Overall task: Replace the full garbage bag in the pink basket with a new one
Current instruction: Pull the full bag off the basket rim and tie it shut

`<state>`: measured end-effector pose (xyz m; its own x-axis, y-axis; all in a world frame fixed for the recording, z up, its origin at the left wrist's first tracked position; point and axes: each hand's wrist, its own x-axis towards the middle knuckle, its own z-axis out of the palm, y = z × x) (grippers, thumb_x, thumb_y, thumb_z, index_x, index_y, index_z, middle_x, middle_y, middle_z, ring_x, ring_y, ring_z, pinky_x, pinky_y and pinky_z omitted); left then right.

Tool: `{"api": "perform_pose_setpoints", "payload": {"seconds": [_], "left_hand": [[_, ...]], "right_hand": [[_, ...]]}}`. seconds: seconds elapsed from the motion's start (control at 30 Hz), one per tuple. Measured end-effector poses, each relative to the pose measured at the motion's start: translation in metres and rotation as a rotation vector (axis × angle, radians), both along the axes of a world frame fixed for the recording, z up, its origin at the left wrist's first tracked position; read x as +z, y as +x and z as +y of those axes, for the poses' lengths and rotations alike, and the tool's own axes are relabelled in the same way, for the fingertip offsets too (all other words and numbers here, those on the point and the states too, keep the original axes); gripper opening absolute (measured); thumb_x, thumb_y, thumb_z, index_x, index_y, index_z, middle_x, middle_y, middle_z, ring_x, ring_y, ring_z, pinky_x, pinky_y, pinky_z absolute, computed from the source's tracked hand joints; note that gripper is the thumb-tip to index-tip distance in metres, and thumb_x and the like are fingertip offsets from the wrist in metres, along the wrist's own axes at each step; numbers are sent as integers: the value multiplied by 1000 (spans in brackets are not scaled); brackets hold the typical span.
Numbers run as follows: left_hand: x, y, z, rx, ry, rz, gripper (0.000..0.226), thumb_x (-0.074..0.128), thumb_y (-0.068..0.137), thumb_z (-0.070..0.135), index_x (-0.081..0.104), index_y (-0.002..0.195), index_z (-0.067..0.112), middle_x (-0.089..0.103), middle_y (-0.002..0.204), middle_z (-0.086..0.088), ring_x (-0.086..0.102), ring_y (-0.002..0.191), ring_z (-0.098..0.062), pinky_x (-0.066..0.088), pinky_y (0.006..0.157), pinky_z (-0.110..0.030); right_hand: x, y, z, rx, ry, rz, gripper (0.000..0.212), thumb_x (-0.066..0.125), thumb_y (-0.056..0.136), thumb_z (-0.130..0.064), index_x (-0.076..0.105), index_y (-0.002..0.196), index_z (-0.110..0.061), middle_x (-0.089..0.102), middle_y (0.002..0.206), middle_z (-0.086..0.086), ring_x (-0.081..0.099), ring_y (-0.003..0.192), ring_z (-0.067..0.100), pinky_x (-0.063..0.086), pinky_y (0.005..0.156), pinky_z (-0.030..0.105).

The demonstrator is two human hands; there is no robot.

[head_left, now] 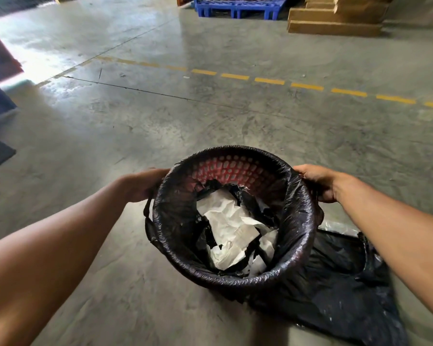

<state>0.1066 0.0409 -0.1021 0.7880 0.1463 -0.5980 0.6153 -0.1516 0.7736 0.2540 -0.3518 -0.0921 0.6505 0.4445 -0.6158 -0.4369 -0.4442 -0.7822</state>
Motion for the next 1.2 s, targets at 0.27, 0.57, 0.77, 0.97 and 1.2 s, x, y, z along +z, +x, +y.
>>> {"api": "perform_pose_setpoints", "payload": {"seconds": [0.27, 0.57, 0.77, 0.97, 1.2], "left_hand": [[28, 12, 6, 202, 115, -204, 17, 73, 92, 35, 72, 95, 19, 66, 88, 0, 58, 82, -13, 48, 77, -28], [43, 28, -30, 82, 331, -202, 27, 74, 90, 35, 78, 103, 12, 77, 109, -14, 73, 94, -25, 61, 90, -37], [30, 32, -45, 319, 417, -402, 23, 71, 91, 44, 77, 91, 22, 77, 101, -8, 74, 97, -29, 63, 88, -43], [20, 28, -50, 407, 341, -607, 20, 68, 94, 44, 76, 91, 25, 78, 91, 6, 72, 81, -9, 57, 73, -25], [16, 1, -32, 208, 568, -666, 26, 64, 94, 47, 70, 85, 23, 76, 82, 0, 66, 73, -14, 51, 72, -32]], "right_hand": [[23, 19, 2, -232, -14, -276, 5, 72, 87, -10, 68, 84, -8, 71, 66, 7, 65, 48, 15, 56, 51, 26], [52, 1, 39, -209, -241, -214, 10, 70, 83, -10, 68, 73, -8, 64, 52, 8, 61, 39, 20, 53, 44, 29], [46, 1, 57, -482, -151, -497, 17, 77, 79, -12, 67, 66, -14, 69, 79, 6, 65, 68, 19, 54, 68, 28], [30, -13, 63, -563, 108, -572, 19, 71, 84, -14, 64, 67, -19, 66, 78, 4, 59, 81, 21, 48, 76, 34], [34, -21, 25, -440, 172, -581, 13, 66, 88, -17, 63, 76, -14, 62, 77, 10, 57, 75, 24, 44, 73, 35]]}}
